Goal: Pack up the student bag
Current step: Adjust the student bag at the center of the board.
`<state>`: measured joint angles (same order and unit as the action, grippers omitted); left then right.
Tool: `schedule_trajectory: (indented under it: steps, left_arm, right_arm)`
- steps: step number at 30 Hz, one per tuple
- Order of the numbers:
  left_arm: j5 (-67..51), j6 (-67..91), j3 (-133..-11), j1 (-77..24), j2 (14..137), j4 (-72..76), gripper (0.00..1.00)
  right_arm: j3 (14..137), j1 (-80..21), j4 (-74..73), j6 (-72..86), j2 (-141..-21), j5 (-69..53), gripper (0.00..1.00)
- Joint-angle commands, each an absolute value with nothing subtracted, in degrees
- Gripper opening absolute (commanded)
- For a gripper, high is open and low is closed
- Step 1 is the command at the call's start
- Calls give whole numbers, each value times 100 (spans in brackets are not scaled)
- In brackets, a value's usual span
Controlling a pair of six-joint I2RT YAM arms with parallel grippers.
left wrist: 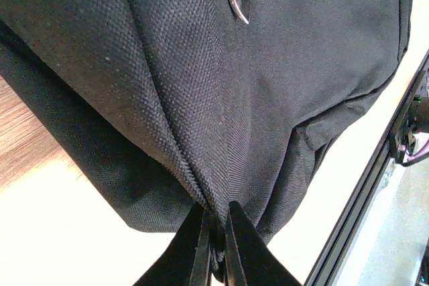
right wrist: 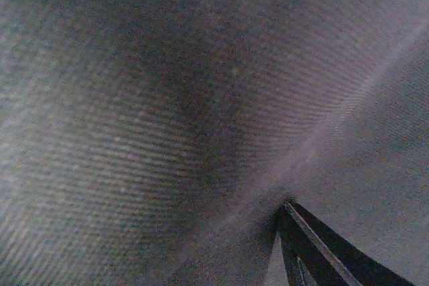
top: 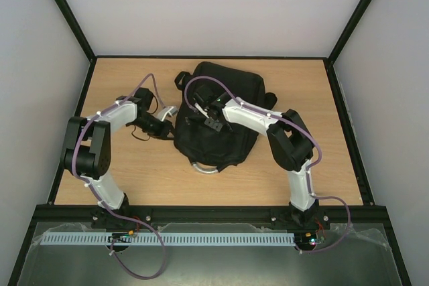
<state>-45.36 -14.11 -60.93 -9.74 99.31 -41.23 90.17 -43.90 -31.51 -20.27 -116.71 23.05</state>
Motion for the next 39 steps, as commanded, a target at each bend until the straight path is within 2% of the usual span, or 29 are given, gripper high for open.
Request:
schedule_trajectory:
  steps: [1, 5, 7, 9, 14, 19, 23, 28, 33, 36, 39]
  left_arm:
    - [-4525, -1494, -6172, -1002, 9976, -4383, 2]
    - [-4501, -1557, -6223, -1000, 9922, -4458, 2]
    - [-4483, -1588, -6246, -1002, 9868, -4504, 2]
    - [-4489, -1587, -6237, -997, 9817, -4500, 2]
    - [-4600, -1646, -6309, -1002, 9741, -4563, 2]
    - [-4916, -1854, -6827, -1006, 9711, -4931, 2]
    - [-5171, -2008, -7602, -1062, 9605, -5337, 2]
    - [-6172, -2018, -8978, -1069, 9666, -6003, 2]
    - [-6665, -935, -10286, -1107, 9537, -5275, 2]
    - [-6558, -954, -10397, -1103, 9647, -5285, 2]
    - [-6234, -1330, -9768, -1116, 9666, -5563, 2]
  right_arm:
    - [9201, -4171, -2686, -2092, -11718, 3190, 55]
    - [9294, -4040, -2572, -2307, -11702, 3366, 55]
    - [9389, -3954, -2626, -2383, -11698, 3252, 61]
    - [9541, -3889, -2919, -2347, -11651, 2800, 67]
    - [9830, -3946, -4116, -2428, -11260, 648, 81]
    - [9848, -4043, -4852, -2902, -10738, -818, 85]
    - [9879, -3951, -4951, -2788, -10513, -874, 89]
    - [10996, -3429, -5329, -2577, -10519, -1476, 91]
    - [11880, -2988, -5030, -2328, -10384, -1301, 94]
    - [11979, -2893, -4898, -2275, -10305, -1172, 93]
    - [11859, -2892, -4899, -2131, -10292, -1160, 92]
